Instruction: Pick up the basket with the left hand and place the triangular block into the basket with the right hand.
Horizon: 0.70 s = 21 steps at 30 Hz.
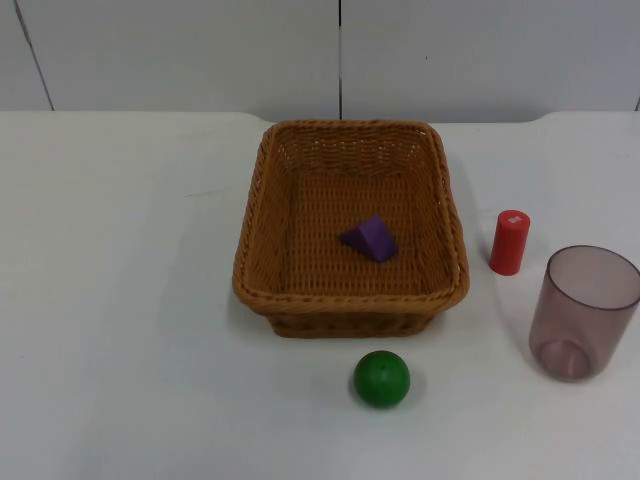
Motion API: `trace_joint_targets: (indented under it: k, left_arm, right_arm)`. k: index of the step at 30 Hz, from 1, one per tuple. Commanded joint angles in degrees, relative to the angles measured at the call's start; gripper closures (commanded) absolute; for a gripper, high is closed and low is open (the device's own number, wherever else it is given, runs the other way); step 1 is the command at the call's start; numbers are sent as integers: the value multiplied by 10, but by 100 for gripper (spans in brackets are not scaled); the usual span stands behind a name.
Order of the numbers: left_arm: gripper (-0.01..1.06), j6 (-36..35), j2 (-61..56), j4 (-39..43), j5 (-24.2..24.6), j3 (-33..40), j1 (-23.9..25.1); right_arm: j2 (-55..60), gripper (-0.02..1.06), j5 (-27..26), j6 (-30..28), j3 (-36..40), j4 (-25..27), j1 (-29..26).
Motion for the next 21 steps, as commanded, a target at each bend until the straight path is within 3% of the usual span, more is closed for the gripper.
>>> trace_joint_targets:
  k: [1,7,21]
  left_arm:
    - [0,-5,-2,0,-7,3,-3]
    - [0,-5,-2,0,-7,3,-3]
    - [0,-5,-2,0,-7,3,-3]
  right_arm:
    - [-1,-1,-3,4,3,1,-1]
    - [-1,-1,-4,8,3,25,-1]
    - [-1,-1,-4,8,3,23,-24]
